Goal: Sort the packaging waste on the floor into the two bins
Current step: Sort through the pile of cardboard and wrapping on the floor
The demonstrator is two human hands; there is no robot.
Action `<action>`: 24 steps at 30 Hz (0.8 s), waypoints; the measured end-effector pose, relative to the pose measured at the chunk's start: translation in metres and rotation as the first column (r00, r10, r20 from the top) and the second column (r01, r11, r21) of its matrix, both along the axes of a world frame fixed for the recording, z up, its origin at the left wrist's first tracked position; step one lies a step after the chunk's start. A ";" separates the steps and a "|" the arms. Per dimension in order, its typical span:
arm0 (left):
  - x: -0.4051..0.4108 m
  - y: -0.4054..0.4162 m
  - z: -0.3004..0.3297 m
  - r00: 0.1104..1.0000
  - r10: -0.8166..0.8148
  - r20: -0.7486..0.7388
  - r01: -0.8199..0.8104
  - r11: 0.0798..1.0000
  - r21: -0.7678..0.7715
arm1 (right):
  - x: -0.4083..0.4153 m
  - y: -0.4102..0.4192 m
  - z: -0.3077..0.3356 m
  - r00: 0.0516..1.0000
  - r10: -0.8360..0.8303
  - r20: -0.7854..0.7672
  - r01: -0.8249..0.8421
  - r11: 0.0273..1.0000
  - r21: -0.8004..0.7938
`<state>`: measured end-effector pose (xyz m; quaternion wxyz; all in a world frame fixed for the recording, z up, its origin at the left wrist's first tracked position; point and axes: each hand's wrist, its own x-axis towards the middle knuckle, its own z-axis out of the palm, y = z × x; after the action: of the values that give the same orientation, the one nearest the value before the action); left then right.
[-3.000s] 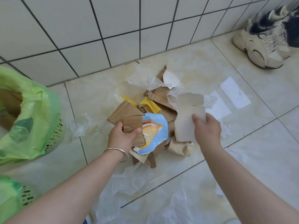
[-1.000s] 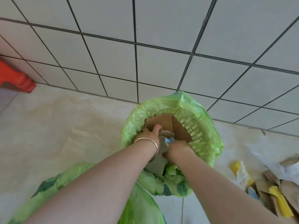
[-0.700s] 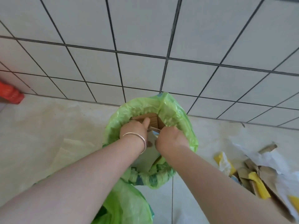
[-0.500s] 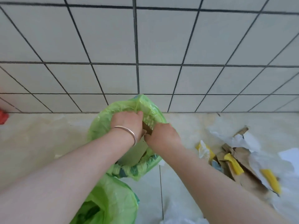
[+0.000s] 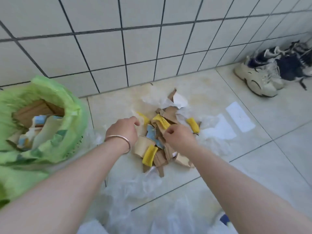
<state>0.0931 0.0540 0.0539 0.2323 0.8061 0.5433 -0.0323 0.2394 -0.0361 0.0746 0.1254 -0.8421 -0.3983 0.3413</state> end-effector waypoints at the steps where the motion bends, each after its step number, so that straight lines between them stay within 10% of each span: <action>1: 0.001 -0.010 -0.017 0.999 0.034 0.003 -0.034 0.999 -0.036 | 0.015 -0.013 -0.011 0.998 -0.060 -0.014 0.060 0.998 -0.035; 12: 0.003 -0.040 -0.126 0.984 0.151 -0.091 -0.174 0.918 -0.356 | 0.047 -0.062 -0.121 0.984 -0.161 -0.073 0.147 0.975 -0.167; 24: 0.039 -0.047 -0.162 0.986 -0.011 -0.167 -0.022 0.980 -0.196 | 0.044 -0.078 -0.169 0.861 0.128 0.492 -0.056 0.986 -0.158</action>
<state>0.1316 0.0071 -0.1078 0.2646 0.7721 0.5571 -0.1530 0.2836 -0.1136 -0.0948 -0.0574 -0.8884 -0.4322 0.1439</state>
